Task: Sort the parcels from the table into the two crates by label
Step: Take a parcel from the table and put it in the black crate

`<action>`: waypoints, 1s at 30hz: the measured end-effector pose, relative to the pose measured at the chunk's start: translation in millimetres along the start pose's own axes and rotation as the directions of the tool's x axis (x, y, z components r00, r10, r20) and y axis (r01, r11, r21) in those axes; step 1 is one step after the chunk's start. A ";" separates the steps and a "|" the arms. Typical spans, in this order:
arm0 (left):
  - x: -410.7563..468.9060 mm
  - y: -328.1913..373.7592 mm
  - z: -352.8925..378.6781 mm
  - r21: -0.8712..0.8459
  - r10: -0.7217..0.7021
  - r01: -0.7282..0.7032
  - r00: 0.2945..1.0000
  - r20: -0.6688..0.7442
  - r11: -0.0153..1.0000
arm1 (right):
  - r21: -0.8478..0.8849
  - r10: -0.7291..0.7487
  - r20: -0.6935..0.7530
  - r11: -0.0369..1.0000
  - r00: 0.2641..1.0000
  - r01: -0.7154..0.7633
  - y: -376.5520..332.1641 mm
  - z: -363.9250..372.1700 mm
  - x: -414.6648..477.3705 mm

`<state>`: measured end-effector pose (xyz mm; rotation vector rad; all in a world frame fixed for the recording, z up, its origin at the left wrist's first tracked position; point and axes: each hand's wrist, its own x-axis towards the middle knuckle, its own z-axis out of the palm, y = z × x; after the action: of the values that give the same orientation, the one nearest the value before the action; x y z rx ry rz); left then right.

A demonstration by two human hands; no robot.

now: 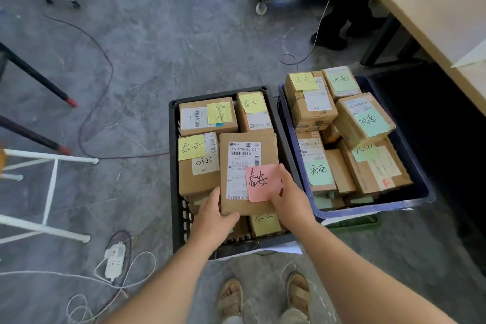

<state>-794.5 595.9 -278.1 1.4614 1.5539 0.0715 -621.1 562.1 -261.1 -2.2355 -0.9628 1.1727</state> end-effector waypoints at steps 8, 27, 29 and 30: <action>20.5 22.2 13.5 0.046 0.025 -0.028 0.997 0.068 0.999 | -0.100 -0.040 -0.057 0.994 0.998 0.034 8.3 -23.2 29.5; 5.5 74.6 13.4 0.290 0.246 -0.231 0.969 -0.016 0.929 | -0.393 -0.133 -0.116 0.916 0.984 0.077 11.2 -59.1 8.3; -4.8 79.5 12.5 0.399 0.305 -0.286 0.952 0.015 0.871 | -0.415 -0.129 -0.143 0.908 0.981 0.059 14.4 -61.8 -11.8; -10.6 82.0 12.8 0.445 0.309 -0.298 0.950 0.050 0.845 | -0.422 -0.126 -0.154 0.905 0.980 0.050 16.0 -63.5 -23.0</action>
<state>-727.8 603.5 -228.3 2.0755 1.3975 -0.0922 -571.2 530.6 -224.6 -2.5368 -1.3233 0.7606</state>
